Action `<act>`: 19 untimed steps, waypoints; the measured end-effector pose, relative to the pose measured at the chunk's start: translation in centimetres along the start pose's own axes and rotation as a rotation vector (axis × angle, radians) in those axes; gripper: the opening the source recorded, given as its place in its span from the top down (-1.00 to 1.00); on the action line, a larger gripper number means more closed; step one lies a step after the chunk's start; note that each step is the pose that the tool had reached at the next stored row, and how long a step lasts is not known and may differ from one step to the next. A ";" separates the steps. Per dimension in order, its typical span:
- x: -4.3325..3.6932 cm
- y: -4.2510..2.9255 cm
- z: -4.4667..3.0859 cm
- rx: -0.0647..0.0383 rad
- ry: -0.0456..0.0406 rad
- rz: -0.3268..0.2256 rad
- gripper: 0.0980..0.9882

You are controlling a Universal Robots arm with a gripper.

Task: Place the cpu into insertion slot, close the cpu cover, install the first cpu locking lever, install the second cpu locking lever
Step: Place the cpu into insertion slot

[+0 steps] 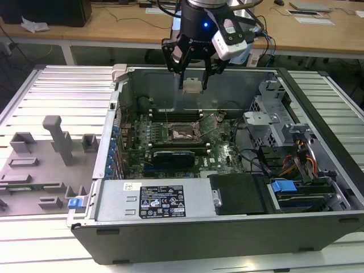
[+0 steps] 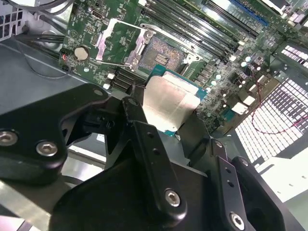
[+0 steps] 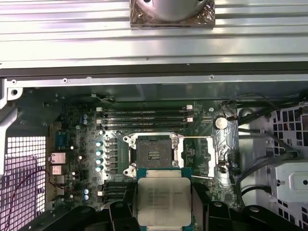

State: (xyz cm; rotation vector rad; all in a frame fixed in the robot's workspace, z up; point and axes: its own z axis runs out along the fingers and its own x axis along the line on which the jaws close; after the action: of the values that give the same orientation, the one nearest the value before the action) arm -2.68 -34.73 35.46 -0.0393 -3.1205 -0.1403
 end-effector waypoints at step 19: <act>-0.06 -0.20 2.99 0.000 0.0006 0.000 0.00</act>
State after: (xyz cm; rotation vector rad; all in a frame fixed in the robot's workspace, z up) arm -2.68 -34.66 32.46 -0.0392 -3.1199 -0.1402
